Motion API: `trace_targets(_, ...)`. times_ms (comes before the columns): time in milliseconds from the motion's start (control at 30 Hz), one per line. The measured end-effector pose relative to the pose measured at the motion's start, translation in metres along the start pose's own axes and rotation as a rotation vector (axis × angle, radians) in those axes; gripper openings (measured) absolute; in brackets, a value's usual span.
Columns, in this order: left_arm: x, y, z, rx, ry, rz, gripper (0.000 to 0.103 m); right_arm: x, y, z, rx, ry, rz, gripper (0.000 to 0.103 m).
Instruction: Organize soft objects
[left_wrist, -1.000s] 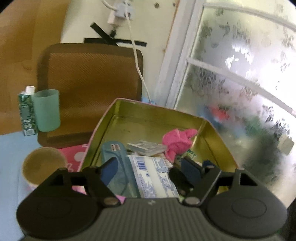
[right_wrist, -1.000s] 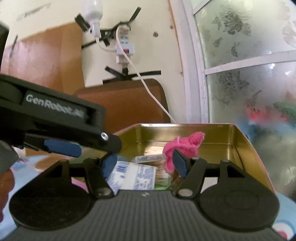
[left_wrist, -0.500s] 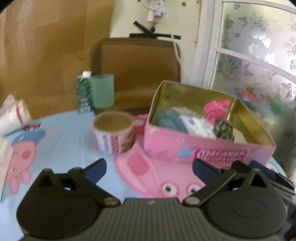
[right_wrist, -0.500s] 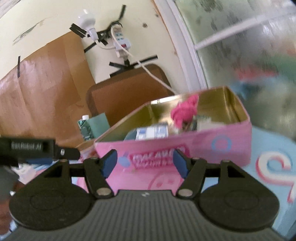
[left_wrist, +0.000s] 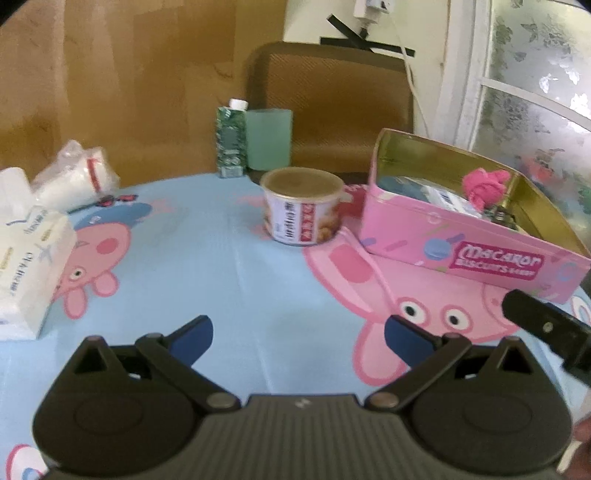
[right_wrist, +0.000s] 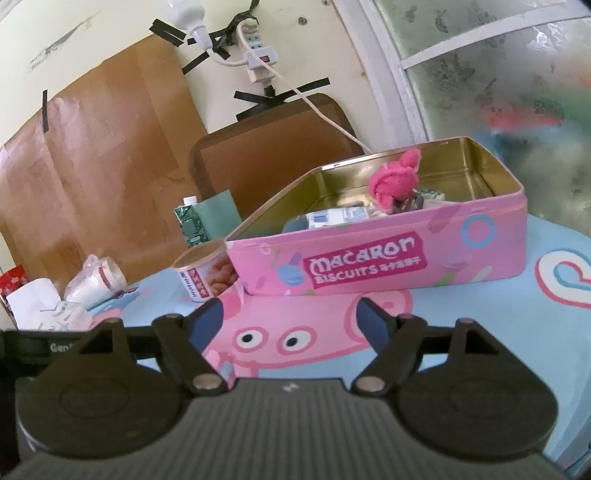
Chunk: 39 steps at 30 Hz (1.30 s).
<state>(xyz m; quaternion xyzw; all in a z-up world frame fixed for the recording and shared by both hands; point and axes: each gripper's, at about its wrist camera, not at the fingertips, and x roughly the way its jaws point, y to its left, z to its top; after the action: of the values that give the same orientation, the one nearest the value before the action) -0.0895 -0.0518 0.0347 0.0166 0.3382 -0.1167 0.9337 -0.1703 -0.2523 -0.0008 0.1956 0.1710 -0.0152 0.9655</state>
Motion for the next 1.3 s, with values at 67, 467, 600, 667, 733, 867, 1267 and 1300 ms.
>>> trace_targets(67,-0.001,0.001,-0.001,0.009,-0.011,0.015,0.103,0.001,-0.001,0.0,0.016,0.005,0.002,0.084)
trace_targets(467,-0.003,-0.011,-0.009,0.091,-0.014,0.032,0.103,0.004,-0.004,0.0,0.048,0.016,0.001,0.086)
trace_targets(600,-0.004,-0.012,-0.01,0.098,-0.018,0.045,0.103,0.003,-0.007,0.001,0.058,0.009,-0.004,0.086)
trace_targets(667,-0.004,-0.013,-0.01,0.097,-0.017,0.044,0.103,0.002,-0.007,0.0,0.063,0.005,-0.008,0.086)
trace_targets(733,-0.005,-0.013,-0.011,0.097,-0.011,0.039,0.103,0.002,-0.007,0.0,0.064,0.004,-0.009,0.086)
trace_targets(867,-0.005,-0.013,-0.012,0.106,-0.008,0.048,0.103,0.001,-0.006,0.0,0.061,0.001,-0.011,0.086)
trace_targets(1267,-0.006,-0.015,-0.012,0.137,0.006,0.068,0.103,0.0,-0.005,0.0,0.063,-0.006,-0.016,0.086)
trace_targets(1300,-0.006,-0.015,-0.012,0.138,0.009,0.068,0.103,0.0,-0.005,0.0,0.064,-0.007,-0.016,0.086)
